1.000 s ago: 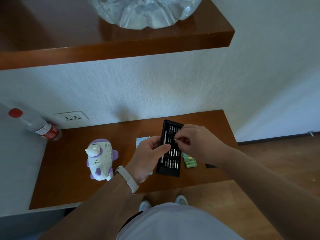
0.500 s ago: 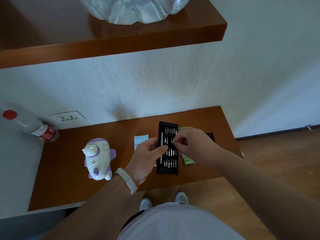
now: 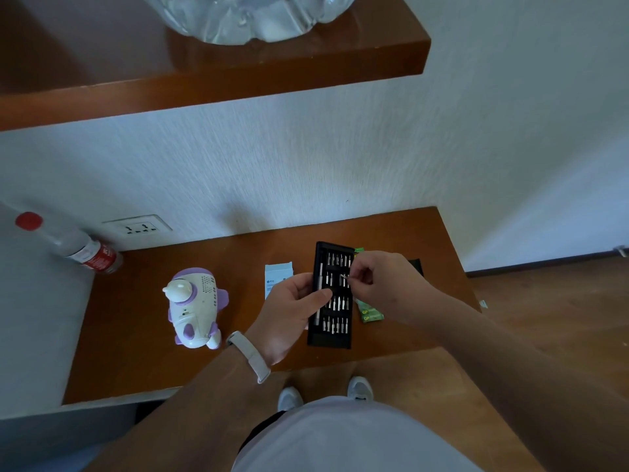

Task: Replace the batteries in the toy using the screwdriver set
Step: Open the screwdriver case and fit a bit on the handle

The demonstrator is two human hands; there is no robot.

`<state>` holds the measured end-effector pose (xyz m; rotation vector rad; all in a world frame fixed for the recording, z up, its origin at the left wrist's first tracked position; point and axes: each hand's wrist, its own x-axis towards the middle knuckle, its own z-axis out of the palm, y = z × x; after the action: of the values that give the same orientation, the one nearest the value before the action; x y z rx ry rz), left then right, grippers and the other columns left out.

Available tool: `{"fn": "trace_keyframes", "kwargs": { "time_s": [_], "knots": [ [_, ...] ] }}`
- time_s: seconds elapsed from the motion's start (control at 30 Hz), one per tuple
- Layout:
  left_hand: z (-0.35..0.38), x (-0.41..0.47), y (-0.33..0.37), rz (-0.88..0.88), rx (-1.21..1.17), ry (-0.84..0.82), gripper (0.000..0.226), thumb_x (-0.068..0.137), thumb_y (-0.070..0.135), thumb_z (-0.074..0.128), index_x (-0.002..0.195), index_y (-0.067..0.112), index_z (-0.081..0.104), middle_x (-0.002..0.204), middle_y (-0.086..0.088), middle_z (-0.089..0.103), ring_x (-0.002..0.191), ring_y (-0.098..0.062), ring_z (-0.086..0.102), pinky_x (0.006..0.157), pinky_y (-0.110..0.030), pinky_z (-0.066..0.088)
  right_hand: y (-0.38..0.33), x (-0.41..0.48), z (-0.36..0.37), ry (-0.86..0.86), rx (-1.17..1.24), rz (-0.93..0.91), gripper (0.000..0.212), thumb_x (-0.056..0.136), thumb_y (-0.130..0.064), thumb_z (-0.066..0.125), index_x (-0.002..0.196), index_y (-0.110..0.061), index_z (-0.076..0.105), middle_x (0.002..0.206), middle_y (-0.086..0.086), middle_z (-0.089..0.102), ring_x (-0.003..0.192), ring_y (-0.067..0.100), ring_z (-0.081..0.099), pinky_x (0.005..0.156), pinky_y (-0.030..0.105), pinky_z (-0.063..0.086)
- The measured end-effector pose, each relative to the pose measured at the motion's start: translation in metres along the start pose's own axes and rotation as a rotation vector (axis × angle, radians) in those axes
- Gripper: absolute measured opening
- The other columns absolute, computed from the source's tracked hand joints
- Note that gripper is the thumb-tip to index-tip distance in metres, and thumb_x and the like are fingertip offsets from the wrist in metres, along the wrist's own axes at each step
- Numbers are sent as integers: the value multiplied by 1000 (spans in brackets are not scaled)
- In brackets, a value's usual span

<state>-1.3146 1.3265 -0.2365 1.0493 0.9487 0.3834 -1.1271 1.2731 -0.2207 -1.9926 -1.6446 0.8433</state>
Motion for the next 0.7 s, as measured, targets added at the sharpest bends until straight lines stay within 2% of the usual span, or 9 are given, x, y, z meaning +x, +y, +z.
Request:
{"fn": "trace_keyframes", "kwargs": {
  "time_s": [0.1, 0.2, 0.3, 0.5, 0.7],
  "knots": [
    [2, 0, -1, -1, 11, 6, 22, 97, 6, 58, 116, 13, 66, 103, -6, 77, 96, -24, 73, 70, -29, 58, 1, -1, 0, -6, 3, -5, 8, 92, -18, 61, 86, -21, 65, 79, -12, 60, 68, 4, 56, 60, 16, 46],
    [2, 1, -1, 1, 21, 10, 24, 97, 6, 58, 119, 12, 65, 106, -8, 76, 99, -25, 73, 75, -34, 58, 2, 0, 0, -1, -25, -35, 9, 92, -19, 61, 85, -22, 65, 82, -12, 58, 72, 5, 55, 65, 21, 49],
    [4, 1, -1, 5, 21, 10, 24, 97, 6, 58, 118, 13, 65, 106, -8, 76, 99, -26, 73, 76, -35, 58, 4, 0, 0, 2, -31, -67, 9, 93, -22, 62, 85, -24, 66, 84, -12, 56, 74, 4, 53, 66, 17, 44],
    [6, 2, 0, -5, 2, 13, 24, 97, 6, 58, 119, 12, 65, 105, -9, 76, 97, -26, 73, 72, -32, 59, 5, 0, 0, 27, -56, -94, 10, 93, -28, 63, 88, -21, 68, 85, -12, 55, 77, 4, 52, 67, 18, 41],
    [6, 3, -2, -28, -35, 14, 22, 96, 6, 58, 116, 11, 65, 102, -9, 76, 96, -27, 73, 78, -39, 61, 0, 1, -2, 0, -107, -57, 13, 96, -27, 60, 91, -19, 68, 88, -8, 56, 78, 8, 53, 70, 22, 45]
  ]
}}
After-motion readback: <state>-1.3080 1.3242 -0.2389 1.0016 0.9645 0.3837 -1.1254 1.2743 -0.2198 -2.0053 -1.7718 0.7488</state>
